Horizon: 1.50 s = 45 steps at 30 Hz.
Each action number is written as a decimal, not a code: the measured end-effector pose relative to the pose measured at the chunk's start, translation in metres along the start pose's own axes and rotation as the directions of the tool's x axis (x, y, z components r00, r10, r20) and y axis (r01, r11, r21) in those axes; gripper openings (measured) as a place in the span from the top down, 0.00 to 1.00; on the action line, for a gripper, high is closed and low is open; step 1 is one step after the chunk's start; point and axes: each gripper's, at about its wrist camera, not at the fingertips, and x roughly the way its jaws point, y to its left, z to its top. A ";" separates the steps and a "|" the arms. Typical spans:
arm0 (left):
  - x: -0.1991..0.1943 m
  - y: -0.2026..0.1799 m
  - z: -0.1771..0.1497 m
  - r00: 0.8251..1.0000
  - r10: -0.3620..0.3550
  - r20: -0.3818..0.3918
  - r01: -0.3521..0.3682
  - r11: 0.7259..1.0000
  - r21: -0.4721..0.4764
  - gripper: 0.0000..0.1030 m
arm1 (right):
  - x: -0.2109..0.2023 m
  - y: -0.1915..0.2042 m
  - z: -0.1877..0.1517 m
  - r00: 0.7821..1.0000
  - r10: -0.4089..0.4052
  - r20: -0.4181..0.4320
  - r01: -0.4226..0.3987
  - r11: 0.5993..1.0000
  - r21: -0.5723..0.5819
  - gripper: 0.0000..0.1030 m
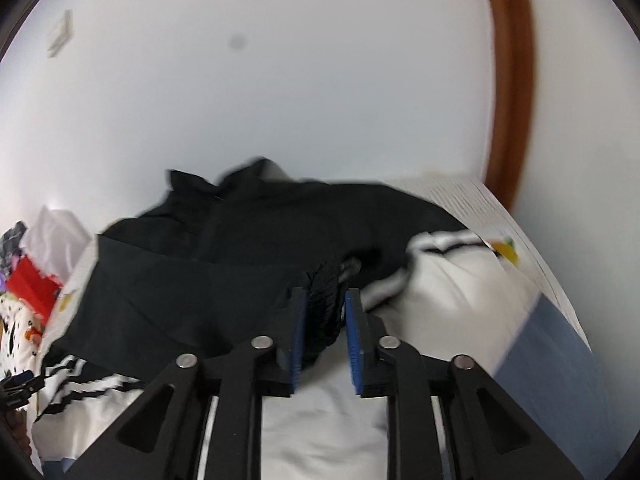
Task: Fold large clothes
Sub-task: 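Move the right gripper to the blue sleeve of the jacket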
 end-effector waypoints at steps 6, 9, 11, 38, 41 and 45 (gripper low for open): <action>-0.005 -0.012 -0.001 1.000 -0.012 0.007 0.012 0.999 0.032 0.23 | -0.023 -0.020 -0.023 0.998 -0.059 0.032 0.060 0.998 -0.019 0.56; -0.010 -0.017 -0.002 1.000 -0.022 0.018 0.021 0.999 0.048 0.23 | -0.041 -0.028 -0.037 0.991 -0.125 0.048 0.127 0.990 -0.056 0.54; -0.014 -0.020 -0.004 0.999 -0.031 0.025 0.029 0.998 0.058 0.23 | -0.049 -0.034 -0.047 0.989 -0.143 0.039 0.145 0.987 -0.062 0.52; -0.024 -0.019 -0.015 0.999 -0.021 0.029 0.019 0.998 0.061 0.23 | -0.045 -0.048 -0.069 0.969 -0.247 0.000 0.247 0.968 -0.053 0.62; -0.033 -0.021 -0.020 0.998 -0.033 0.046 0.030 0.998 0.059 0.23 | -0.078 -0.046 -0.084 0.965 -0.257 0.050 0.260 0.963 -0.072 0.43; -0.048 -0.025 -0.027 0.995 -0.068 0.071 0.064 0.996 0.063 0.23 | -0.114 -0.067 -0.110 0.947 -0.321 0.028 0.322 0.945 -0.063 0.32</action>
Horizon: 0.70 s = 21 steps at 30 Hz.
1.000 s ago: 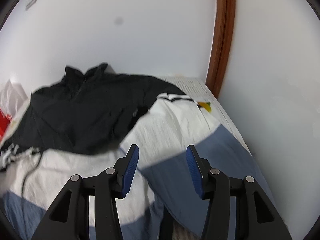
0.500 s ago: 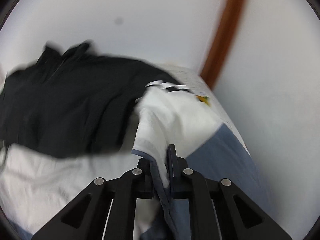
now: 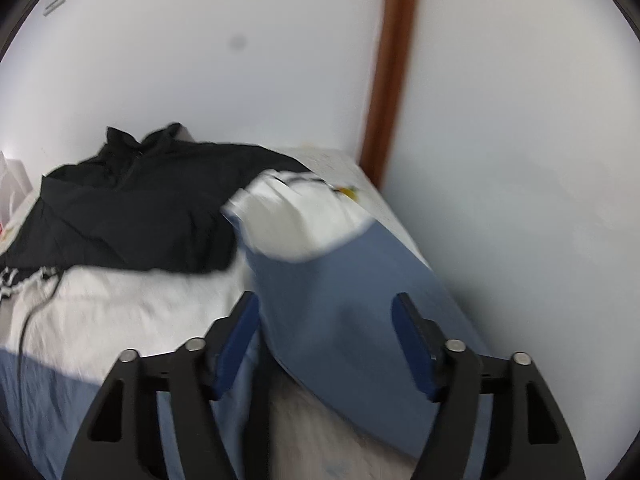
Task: Fold large clothes
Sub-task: 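Move the right gripper to the blue sleeve of the jacket, then grasp the blue sleeve cuff with the right gripper and lift it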
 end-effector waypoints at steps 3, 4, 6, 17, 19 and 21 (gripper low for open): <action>-0.013 -0.008 -0.004 0.999 -0.018 0.029 0.018 1.000 0.010 0.23 | -0.010 -0.025 -0.022 0.998 -0.038 -0.049 0.039 0.999 0.012 0.31; -0.017 -0.012 -0.005 0.999 -0.022 0.033 0.022 1.000 0.018 0.23 | -0.014 -0.034 -0.032 0.997 -0.051 -0.066 0.052 0.999 0.015 0.31; -0.023 -0.019 -0.009 0.999 -0.039 0.034 0.038 0.999 0.032 0.23 | -0.018 -0.050 -0.052 0.993 -0.069 -0.096 0.072 0.997 0.019 0.31; -0.038 -0.034 -0.037 1.000 -0.012 0.016 0.011 0.999 0.042 0.23 | -0.014 -0.086 -0.118 0.978 -0.125 -0.170 0.127 0.992 0.002 0.31; -0.039 -0.029 -0.041 1.000 0.013 0.016 -0.014 0.999 0.030 0.23 | -0.008 -0.089 -0.120 0.975 -0.139 -0.174 0.143 0.990 0.012 0.31; -0.038 -0.024 -0.044 0.999 0.035 0.003 -0.035 0.999 0.017 0.23 | 0.000 -0.091 -0.120 0.974 -0.147 -0.173 0.152 0.988 0.015 0.33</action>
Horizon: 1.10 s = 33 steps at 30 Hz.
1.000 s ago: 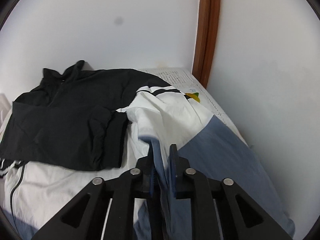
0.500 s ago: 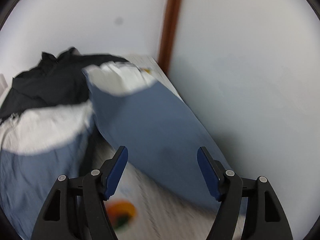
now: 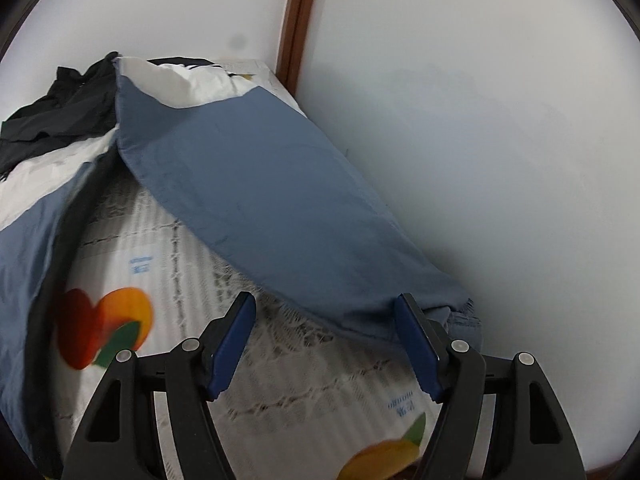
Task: Fold large clothes
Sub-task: 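Grasp the blue sleeve cuff with the right gripper and lift it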
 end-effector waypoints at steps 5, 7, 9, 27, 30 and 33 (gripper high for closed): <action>0.000 0.014 -0.002 0.999 0.043 0.001 -0.043 0.999 -0.007 0.23 | 0.009 0.003 0.013 0.998 -0.065 0.007 0.065 0.998 -0.017 0.89; 0.002 0.020 -0.002 0.998 0.056 0.006 -0.056 0.998 0.007 0.23 | 0.005 0.003 0.019 0.996 -0.084 0.026 0.085 0.996 -0.019 0.93; 0.005 0.024 -0.002 0.998 0.060 0.005 -0.060 0.998 0.013 0.23 | -0.008 0.003 0.027 0.992 -0.103 0.070 0.104 0.994 -0.021 0.95; 0.055 0.072 -0.013 0.997 0.025 -0.075 -0.025 1.000 0.002 0.23 | -0.120 0.137 0.155 0.917 0.103 0.386 -0.066 0.992 -0.107 0.97; 0.061 0.074 -0.015 0.996 0.014 -0.088 -0.014 1.000 0.000 0.23 | -0.124 0.184 0.169 0.899 0.170 0.403 -0.108 0.979 -0.173 0.97; 0.063 0.076 -0.017 0.996 -0.010 -0.092 0.010 1.000 -0.007 0.23 | -0.126 0.222 0.177 0.882 0.243 0.403 -0.164 0.961 -0.221 0.97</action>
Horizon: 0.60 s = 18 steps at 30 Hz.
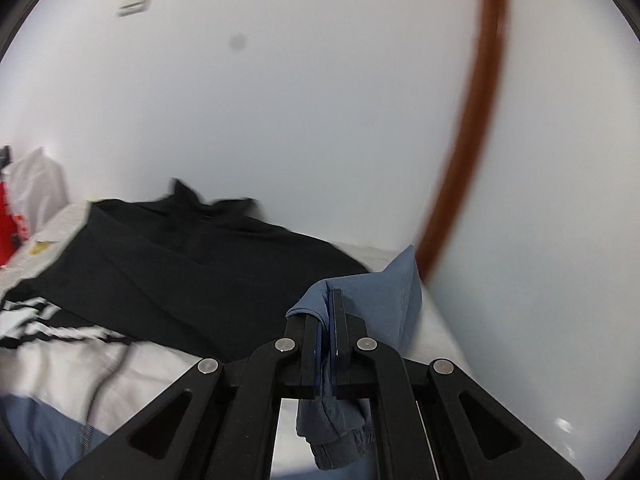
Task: Fold large clothes
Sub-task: 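Grasp the blue sleeve cuff with the right gripper and lift it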
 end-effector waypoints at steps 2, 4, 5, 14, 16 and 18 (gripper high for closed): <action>0.001 0.001 0.000 1.000 -0.006 0.002 0.006 1.000 -0.001 0.23 | 0.010 0.026 0.007 0.999 0.041 -0.001 -0.041 0.999 -0.021 0.97; 0.000 0.001 0.000 1.000 -0.011 0.002 0.011 1.000 -0.002 0.23 | 0.020 0.050 0.011 0.996 0.084 -0.006 -0.084 0.995 -0.044 0.97; 0.000 0.001 0.000 1.000 -0.014 0.003 0.014 1.000 0.000 0.23 | 0.023 0.062 0.012 0.995 0.100 -0.007 -0.100 0.993 -0.059 0.97; 0.002 0.001 0.004 1.000 -0.021 0.002 0.021 1.000 -0.003 0.23 | 0.055 0.158 0.006 0.964 0.263 -0.032 -0.264 0.947 -0.186 0.97; 0.002 0.001 0.005 1.000 -0.020 -0.004 0.020 1.000 -0.004 0.23 | 0.061 0.175 0.002 0.957 0.284 -0.053 -0.288 0.935 -0.208 0.97; 0.001 0.000 0.005 1.000 -0.019 -0.004 0.019 1.000 -0.001 0.23 | 0.071 0.188 -0.002 0.951 0.300 -0.078 -0.310 0.929 -0.204 0.97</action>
